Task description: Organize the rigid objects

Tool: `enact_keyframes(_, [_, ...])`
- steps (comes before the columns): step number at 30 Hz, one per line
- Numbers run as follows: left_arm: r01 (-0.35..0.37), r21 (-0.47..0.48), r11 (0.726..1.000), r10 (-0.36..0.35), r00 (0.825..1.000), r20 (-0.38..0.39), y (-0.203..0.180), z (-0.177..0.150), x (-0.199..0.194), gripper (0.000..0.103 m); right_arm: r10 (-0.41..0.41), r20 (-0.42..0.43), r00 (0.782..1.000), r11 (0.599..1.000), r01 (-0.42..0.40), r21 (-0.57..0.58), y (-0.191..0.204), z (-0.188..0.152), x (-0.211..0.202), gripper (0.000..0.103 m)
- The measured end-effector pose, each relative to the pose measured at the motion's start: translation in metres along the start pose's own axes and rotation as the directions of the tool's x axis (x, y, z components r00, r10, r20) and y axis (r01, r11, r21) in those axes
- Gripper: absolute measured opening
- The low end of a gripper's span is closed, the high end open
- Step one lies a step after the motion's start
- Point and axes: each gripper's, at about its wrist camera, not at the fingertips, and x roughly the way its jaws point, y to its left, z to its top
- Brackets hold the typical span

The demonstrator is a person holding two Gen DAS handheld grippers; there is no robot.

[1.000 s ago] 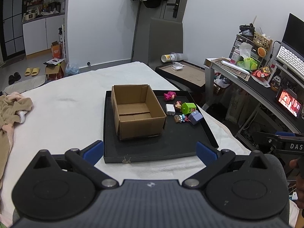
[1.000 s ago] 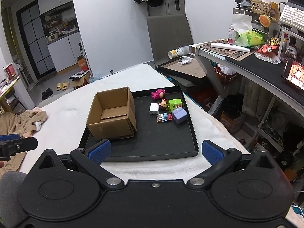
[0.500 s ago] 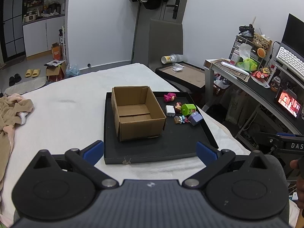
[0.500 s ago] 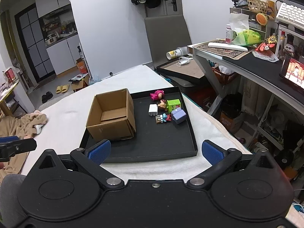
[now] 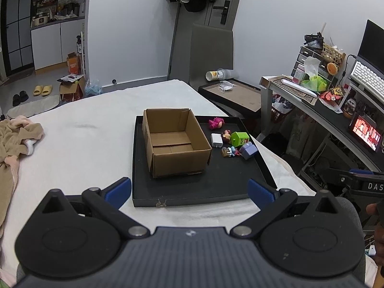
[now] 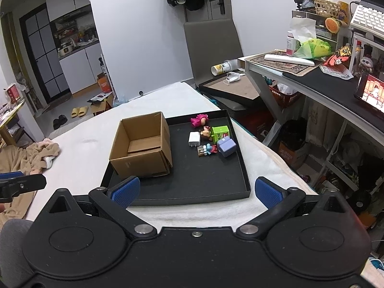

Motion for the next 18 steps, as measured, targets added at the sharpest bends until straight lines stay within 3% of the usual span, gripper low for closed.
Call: enact_keyframes(18, [0.008, -0.005, 1.0, -0.008, 1.0, -0.024, 0.006, 0.001, 0.021, 0.102, 0.009, -0.018, 1.0, 1.0, -0.009, 0.008, -0.005, 0.0, 0.018, 0.103])
